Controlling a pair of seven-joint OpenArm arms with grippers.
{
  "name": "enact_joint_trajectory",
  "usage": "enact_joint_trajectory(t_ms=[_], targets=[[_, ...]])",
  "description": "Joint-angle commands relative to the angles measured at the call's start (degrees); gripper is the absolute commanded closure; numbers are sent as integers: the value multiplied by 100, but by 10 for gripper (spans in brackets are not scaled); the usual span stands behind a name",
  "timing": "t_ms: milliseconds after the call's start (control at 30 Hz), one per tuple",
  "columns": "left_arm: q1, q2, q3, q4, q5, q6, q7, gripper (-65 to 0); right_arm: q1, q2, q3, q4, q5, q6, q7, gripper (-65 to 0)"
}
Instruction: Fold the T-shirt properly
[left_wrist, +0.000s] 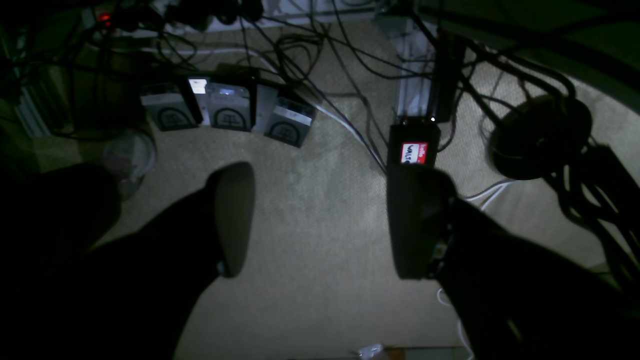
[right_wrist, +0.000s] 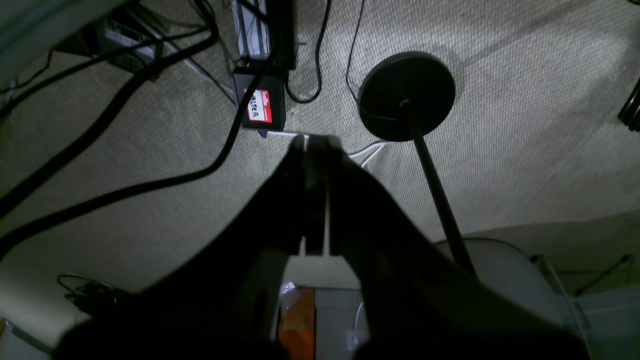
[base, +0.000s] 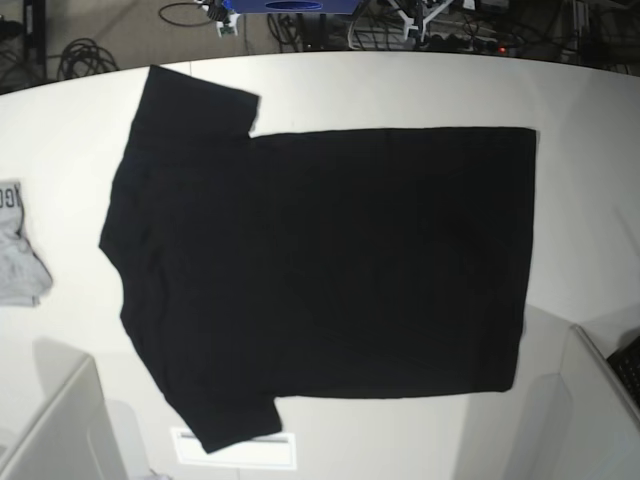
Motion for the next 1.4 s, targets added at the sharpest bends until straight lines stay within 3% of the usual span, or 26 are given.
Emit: enact_joint_trajectory(t_ms=[0,67,200,1033,1233,1367], targets=[[55,-12,-10,23,-19,27,-6,-390,-64,-8,-16,-12,-8,-27,-28,0],[72,-12,-10,23,-19,27,-6,-306,-73,-8,-25,-12,-8,-27,-63,0],[81,-12,-27,23,-19,27,-6,0,-64,0,-25,-12,-8,-27,-72,0],[90,-100,25,23,-19,27,3,0,-187,71,1,-12,1,-27,298,0],[354,-373,43,137,43,27,12,0,-451,159,19,314,19,-27,-388,0],[1127,-557,43,1148,-1,19,29,0,-1136,167,467,1316,19,-27,-643,0]])
